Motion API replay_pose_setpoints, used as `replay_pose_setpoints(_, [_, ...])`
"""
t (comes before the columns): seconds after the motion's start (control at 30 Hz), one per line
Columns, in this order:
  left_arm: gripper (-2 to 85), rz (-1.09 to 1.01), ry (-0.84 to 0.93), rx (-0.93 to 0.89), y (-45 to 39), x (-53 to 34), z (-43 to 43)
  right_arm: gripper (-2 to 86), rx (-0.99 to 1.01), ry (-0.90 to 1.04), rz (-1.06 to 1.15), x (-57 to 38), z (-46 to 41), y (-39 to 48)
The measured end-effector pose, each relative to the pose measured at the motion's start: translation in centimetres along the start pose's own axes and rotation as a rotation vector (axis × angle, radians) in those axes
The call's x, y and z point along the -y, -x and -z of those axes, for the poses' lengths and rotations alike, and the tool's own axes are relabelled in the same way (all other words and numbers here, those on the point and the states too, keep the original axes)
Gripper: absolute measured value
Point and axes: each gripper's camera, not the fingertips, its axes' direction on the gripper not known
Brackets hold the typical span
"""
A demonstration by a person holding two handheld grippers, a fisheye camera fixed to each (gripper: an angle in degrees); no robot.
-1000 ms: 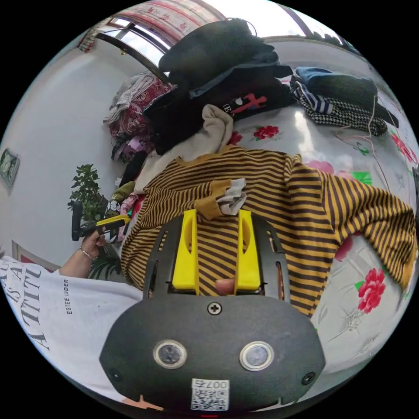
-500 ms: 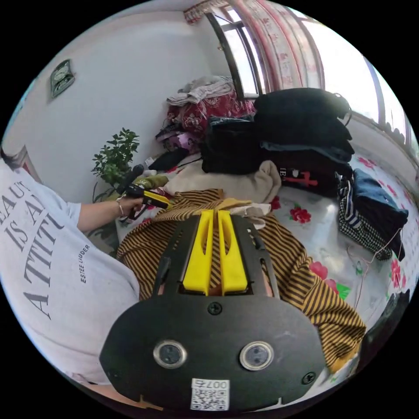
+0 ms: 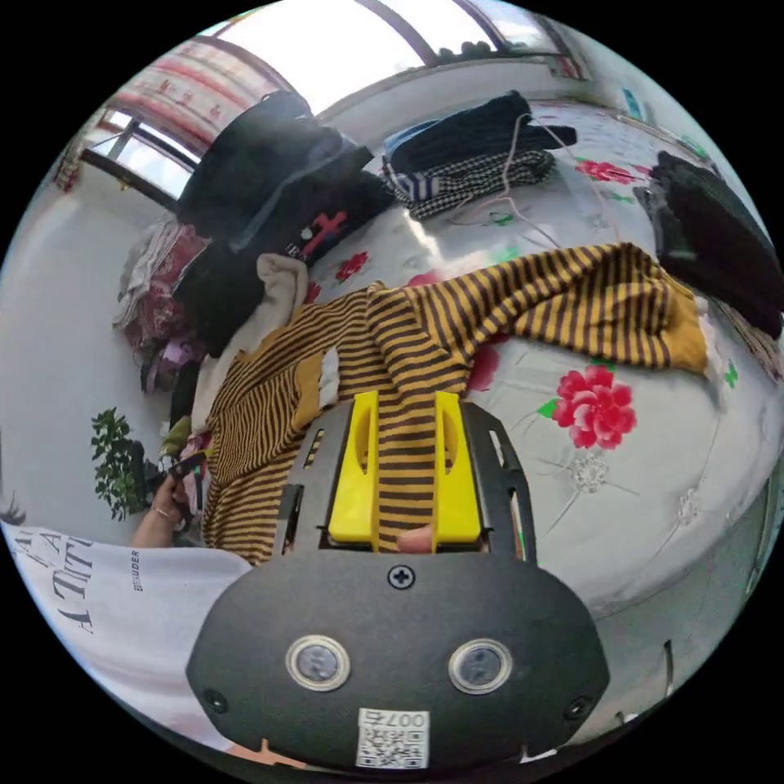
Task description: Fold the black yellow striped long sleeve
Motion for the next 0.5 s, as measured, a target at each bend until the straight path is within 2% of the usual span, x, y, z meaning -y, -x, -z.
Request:
replay_pose_setpoints(0.2, [8.0, 0.092, -0.028, -0.04, 0.7, -3.2, 2.7, 8.7, -0.104, -0.249, -0.396, -1.4, 8.6, -11.8])
replay_pose_setpoints(0.4, [6.9, 0.146, -0.009, -0.075, -1.6, -6.9, 5.0, 8.8, -0.114, -0.25, -0.419, 1.3, 10.5, -18.0])
replay_pose_setpoints(0.5, [6.2, 0.136, 0.002, -0.038, -3.8, -9.0, 6.1, 8.5, -0.008, -0.223, -0.392, 3.1, 9.8, -18.9])
